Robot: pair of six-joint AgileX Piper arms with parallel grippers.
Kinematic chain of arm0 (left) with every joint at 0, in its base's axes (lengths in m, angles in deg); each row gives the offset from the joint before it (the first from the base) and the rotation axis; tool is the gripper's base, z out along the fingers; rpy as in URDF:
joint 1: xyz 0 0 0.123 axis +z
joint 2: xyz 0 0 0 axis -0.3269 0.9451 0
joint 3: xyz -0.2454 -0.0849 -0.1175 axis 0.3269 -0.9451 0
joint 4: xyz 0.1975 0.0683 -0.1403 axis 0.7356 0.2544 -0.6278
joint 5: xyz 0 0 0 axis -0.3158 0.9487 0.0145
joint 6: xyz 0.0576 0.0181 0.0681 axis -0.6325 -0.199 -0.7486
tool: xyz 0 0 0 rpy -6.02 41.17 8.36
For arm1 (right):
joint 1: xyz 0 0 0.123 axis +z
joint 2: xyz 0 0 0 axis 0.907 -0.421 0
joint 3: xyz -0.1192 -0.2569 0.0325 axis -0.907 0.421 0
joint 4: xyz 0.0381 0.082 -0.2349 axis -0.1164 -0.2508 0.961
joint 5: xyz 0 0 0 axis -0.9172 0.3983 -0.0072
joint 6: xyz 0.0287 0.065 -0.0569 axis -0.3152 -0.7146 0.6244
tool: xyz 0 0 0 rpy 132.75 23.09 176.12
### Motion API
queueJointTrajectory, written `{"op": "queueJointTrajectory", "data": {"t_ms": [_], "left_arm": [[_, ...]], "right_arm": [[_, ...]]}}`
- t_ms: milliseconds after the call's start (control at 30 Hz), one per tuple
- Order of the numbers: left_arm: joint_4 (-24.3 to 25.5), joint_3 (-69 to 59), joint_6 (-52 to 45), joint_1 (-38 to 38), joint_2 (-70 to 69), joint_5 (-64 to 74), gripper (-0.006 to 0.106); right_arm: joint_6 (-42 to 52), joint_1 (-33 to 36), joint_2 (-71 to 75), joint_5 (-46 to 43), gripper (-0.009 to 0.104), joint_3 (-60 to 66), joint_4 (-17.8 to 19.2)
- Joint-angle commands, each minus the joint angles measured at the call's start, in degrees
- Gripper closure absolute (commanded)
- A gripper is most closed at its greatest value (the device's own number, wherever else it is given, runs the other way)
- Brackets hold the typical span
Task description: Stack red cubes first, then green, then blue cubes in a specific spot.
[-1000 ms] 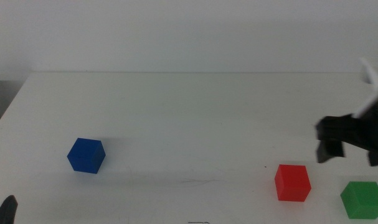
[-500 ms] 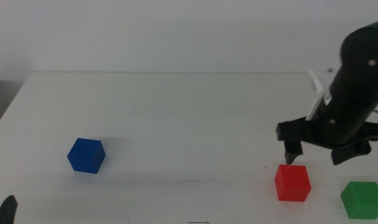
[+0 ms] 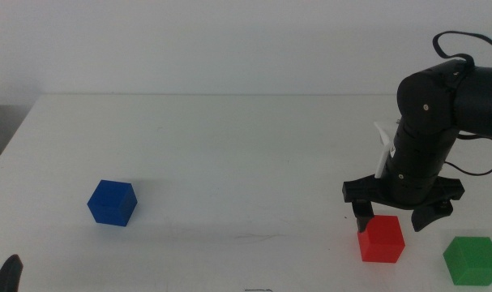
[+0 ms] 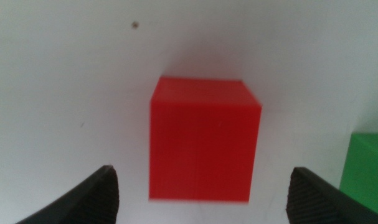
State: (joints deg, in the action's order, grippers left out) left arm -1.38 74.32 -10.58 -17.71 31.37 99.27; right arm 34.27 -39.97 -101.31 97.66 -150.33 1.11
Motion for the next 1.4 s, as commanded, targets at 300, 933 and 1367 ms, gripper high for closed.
{"op": "queueJointTrajectory", "data": {"t_ms": [300, 933, 1367], "left_arm": [[-0.5, 0.2, 0.7, -0.1, -1.2, -4.4, 0.008], [-0.5, 0.2, 0.7, -0.1, -1.2, -4.4, 0.008], [-0.5, 0.2, 0.7, -0.1, -1.2, -4.4, 0.008]], "right_arm": [[0.5, -2.0, -3.0, -4.7, 0.003, -1.7, -1.0], [0.1, -1.6, -4.7, 0.0, 0.096, -2.4, -0.7], [-1.6, 7.1, -8.0, 8.6, 0.096, -21.1, 2.1]]}}
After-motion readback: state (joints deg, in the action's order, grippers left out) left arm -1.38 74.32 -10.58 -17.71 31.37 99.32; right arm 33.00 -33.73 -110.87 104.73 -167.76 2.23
